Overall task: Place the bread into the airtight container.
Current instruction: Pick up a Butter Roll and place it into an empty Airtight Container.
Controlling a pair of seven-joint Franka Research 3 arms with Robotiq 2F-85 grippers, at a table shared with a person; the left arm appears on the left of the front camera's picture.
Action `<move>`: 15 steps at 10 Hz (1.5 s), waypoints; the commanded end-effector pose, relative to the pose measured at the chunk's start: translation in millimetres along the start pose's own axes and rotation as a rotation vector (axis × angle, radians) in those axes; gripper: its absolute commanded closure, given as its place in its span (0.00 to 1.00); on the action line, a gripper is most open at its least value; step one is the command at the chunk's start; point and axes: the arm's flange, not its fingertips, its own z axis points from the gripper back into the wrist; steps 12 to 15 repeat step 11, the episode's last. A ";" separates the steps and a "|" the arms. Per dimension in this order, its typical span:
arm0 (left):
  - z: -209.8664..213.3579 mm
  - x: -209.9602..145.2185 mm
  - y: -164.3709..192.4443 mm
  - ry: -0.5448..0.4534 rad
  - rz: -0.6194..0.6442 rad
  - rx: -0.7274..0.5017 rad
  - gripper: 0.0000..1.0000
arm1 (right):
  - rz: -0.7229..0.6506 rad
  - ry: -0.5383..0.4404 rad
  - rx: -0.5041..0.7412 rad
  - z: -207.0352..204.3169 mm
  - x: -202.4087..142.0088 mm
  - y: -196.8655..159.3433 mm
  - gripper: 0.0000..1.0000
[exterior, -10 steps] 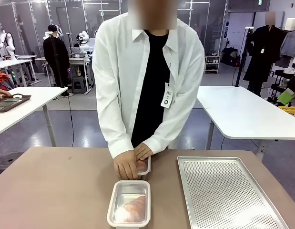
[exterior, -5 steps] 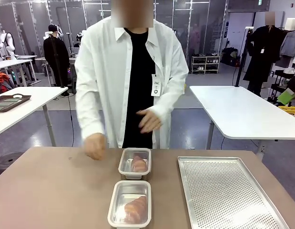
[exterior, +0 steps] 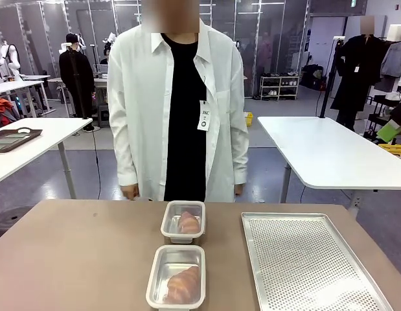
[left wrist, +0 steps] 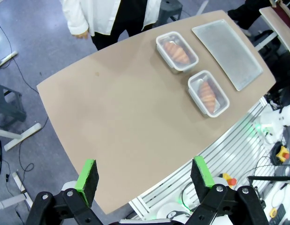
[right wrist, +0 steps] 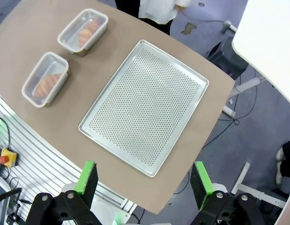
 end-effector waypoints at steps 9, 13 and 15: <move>2.3 0.0 0.4 0.007 -0.019 0.003 0.00 | 0.014 0.001 0.005 2.2 -2.0 -2.2 0.00; 2.3 0.0 0.4 0.007 -0.019 0.003 0.00 | 0.014 0.001 0.005 2.2 -2.0 -2.2 0.00; 2.3 0.0 0.4 0.007 -0.019 0.003 0.00 | 0.014 0.001 0.005 2.2 -2.0 -2.2 0.00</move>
